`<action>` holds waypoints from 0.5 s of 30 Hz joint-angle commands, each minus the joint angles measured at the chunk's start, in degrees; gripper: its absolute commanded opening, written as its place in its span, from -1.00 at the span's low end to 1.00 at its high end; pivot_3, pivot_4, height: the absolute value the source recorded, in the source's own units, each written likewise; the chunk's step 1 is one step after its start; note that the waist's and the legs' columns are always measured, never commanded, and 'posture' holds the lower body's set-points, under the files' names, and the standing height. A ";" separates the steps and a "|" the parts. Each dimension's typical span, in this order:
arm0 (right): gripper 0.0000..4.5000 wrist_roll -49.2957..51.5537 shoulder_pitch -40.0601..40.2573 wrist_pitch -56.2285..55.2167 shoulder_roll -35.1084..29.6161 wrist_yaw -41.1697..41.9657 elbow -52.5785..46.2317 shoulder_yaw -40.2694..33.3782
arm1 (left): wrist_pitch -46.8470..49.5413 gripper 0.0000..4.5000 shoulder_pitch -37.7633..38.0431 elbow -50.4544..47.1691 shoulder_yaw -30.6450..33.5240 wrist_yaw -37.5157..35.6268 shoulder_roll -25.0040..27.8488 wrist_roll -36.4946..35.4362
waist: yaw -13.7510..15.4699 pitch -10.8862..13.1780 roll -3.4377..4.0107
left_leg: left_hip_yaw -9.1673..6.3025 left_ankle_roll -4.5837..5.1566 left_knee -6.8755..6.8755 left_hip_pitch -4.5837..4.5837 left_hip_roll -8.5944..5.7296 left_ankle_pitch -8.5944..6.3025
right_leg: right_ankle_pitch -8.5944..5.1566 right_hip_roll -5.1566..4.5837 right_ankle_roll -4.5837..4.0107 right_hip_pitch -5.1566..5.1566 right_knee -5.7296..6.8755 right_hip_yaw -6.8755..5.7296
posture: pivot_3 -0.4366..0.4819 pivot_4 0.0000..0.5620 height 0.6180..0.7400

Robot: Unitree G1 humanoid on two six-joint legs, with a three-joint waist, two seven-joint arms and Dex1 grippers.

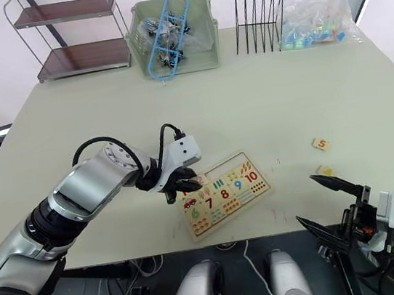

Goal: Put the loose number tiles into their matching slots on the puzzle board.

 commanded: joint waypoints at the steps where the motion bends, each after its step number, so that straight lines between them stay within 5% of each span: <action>1: 1.00 0.95 0.59 -1.14 -0.47 0.01 -1.72 -1.77 | 0.52 -0.58 -0.92 -0.71 -0.24 0.28 0.03 0.42 | 0.01 0.00 0.00 | 0.00 0.00 0.00 0.00 0.00 0.00 | 0.00 0.00 0.00 0.00 0.00 0.00 | -0.05 -0.47 1.00; 15: 1.00 0.93 0.91 -1.50 -0.50 0.01 -1.68 -1.53 | 0.38 -0.58 -0.82 -0.30 -0.84 1.18 0.32 0.96 | 0.02 0.00 0.00 | -0.01 0.00 0.00 0.00 0.00 0.00 | 0.00 0.00 0.00 0.00 0.00 0.00 | -0.05 -0.47 1.00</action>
